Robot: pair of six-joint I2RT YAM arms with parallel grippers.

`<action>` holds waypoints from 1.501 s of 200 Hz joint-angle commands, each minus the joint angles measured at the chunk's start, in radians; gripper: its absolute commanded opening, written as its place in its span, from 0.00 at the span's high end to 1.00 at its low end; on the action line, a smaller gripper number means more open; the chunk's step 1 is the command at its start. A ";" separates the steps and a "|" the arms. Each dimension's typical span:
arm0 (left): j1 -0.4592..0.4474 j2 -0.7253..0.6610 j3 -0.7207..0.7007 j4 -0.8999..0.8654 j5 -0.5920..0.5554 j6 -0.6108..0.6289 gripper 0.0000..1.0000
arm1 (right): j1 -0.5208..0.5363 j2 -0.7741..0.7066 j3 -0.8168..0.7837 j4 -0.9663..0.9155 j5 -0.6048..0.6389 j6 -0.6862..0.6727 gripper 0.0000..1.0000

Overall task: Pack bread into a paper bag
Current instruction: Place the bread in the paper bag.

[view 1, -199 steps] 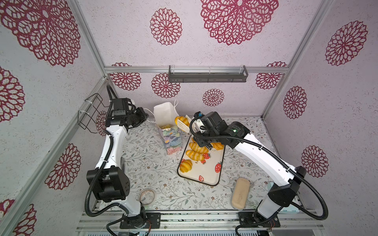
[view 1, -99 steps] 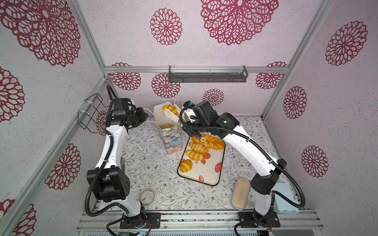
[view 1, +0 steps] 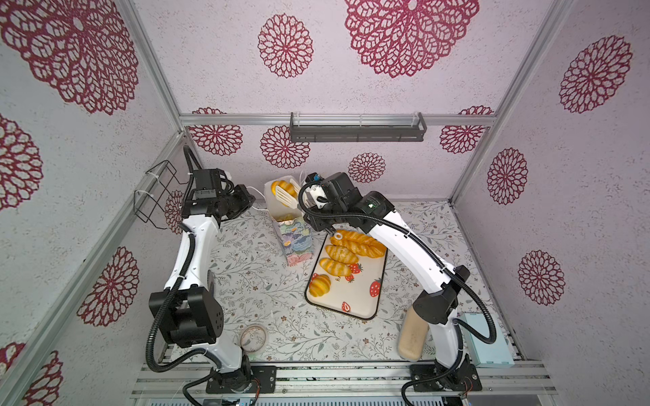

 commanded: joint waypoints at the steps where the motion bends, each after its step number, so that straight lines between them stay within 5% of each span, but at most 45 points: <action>1: 0.003 0.014 -0.012 0.018 0.007 0.002 1.00 | -0.022 0.003 0.043 0.090 -0.031 -0.002 0.60; 300: 0.009 0.005 -0.011 0.023 0.021 -0.004 1.00 | -0.098 0.029 0.044 0.112 -0.087 0.030 0.42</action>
